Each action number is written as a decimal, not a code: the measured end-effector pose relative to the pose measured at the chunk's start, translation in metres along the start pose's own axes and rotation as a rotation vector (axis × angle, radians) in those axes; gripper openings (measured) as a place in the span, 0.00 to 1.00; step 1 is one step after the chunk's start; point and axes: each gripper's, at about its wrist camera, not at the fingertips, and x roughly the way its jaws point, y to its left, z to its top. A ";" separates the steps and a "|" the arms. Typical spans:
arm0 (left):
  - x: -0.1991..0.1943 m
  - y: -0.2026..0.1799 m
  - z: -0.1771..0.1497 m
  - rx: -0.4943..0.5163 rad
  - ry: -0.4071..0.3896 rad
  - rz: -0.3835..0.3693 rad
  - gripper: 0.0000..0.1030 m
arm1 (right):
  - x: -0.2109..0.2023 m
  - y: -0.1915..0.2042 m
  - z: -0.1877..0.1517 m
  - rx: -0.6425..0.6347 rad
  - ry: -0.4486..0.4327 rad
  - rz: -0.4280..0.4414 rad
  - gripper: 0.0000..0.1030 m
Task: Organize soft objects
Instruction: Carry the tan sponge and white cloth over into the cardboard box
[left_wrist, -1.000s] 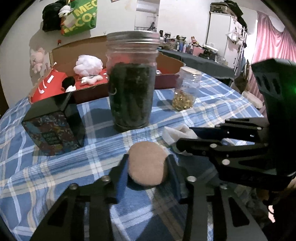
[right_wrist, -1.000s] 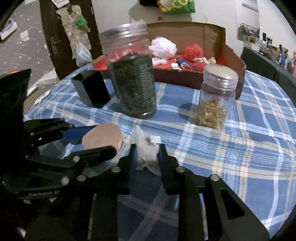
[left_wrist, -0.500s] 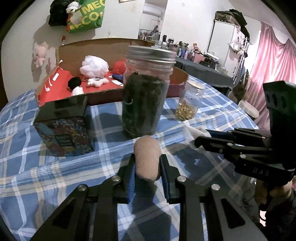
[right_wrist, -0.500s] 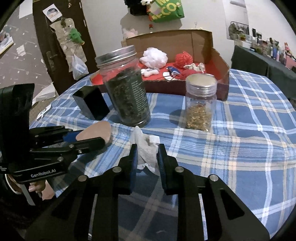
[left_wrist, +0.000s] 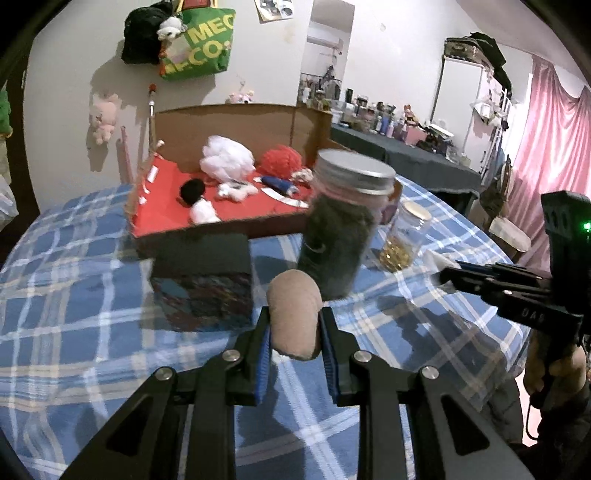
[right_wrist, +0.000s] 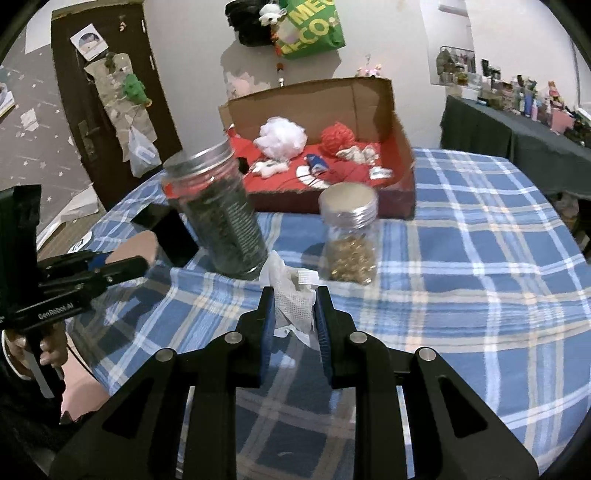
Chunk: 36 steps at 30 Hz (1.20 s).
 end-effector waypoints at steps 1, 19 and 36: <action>-0.002 0.002 0.001 -0.001 -0.003 0.004 0.25 | -0.001 -0.001 0.002 0.003 -0.002 -0.002 0.20; -0.019 0.032 0.048 0.007 -0.068 0.051 0.25 | -0.009 -0.022 0.057 -0.011 -0.066 -0.061 0.20; 0.040 0.053 0.113 0.106 0.061 -0.072 0.25 | 0.070 -0.019 0.134 -0.134 0.099 0.082 0.20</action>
